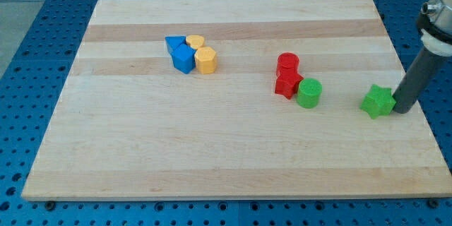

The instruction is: Slide the green star towards the group of blocks

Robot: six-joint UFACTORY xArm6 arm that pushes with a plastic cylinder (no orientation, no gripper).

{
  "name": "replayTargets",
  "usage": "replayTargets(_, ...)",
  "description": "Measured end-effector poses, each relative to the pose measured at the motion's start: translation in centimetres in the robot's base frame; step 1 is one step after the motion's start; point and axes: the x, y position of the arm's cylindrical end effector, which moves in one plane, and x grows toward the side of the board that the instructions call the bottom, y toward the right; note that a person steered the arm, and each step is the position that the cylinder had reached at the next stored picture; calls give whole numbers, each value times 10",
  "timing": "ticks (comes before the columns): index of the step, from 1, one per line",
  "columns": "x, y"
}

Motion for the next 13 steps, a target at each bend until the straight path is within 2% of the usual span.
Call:
replayTargets(3,25,-28)
replayTargets(5,-3,-68)
replayTargets(7,-33,-73)
replayTargets(8,-39,-59)
replayTargets(10,-85,-47)
replayTargets(11,-100,-4)
replayTargets(13,-107,-17)
